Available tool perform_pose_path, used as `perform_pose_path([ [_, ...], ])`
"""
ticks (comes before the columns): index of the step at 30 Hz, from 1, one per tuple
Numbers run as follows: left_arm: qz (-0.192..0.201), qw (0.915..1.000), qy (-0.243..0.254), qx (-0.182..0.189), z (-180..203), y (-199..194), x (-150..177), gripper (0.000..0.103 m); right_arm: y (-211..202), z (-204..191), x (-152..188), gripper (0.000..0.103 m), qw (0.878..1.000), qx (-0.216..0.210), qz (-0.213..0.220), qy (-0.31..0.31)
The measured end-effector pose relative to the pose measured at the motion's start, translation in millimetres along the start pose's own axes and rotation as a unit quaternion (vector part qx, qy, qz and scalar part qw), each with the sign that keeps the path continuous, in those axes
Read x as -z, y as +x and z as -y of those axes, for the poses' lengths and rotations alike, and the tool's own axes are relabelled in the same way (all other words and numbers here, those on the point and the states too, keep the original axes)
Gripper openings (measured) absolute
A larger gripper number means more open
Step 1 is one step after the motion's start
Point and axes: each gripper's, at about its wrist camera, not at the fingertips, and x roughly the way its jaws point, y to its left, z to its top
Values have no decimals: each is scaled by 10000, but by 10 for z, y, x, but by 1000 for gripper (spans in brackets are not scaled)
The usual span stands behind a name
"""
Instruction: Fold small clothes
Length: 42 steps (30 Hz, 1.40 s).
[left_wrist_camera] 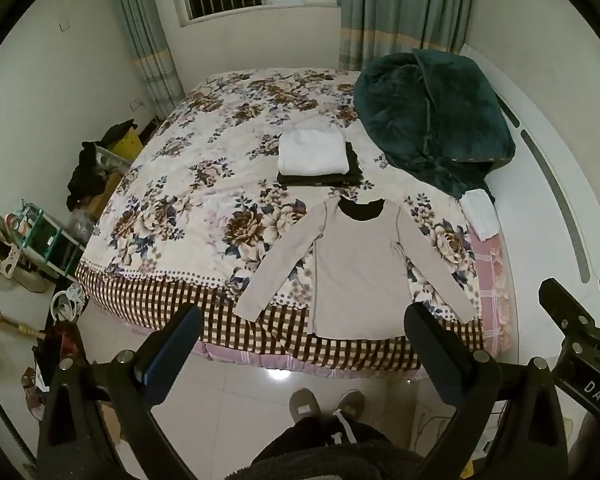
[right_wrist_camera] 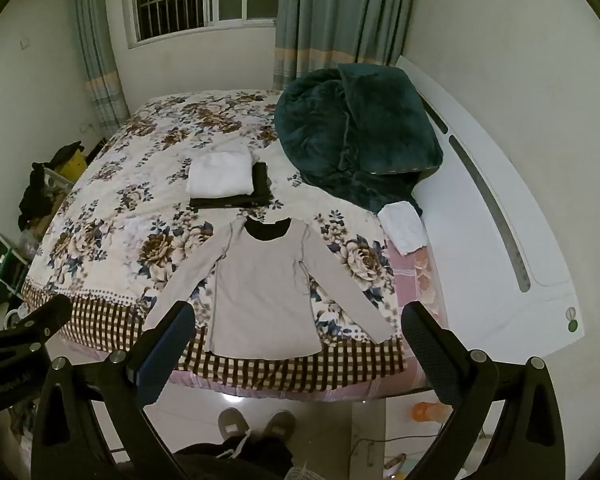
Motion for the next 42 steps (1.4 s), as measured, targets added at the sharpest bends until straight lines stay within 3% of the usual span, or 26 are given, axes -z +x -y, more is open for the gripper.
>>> perform_pose_path([
  [22,104,9999,2,-3,-5,-1,-4,103,-104,-23,-127,103,9999,-25,84,-75],
  [42,171,9998,-15,24,102,-73,-225,103,-126,-42,-132,103,9999,-13,134,-81],
])
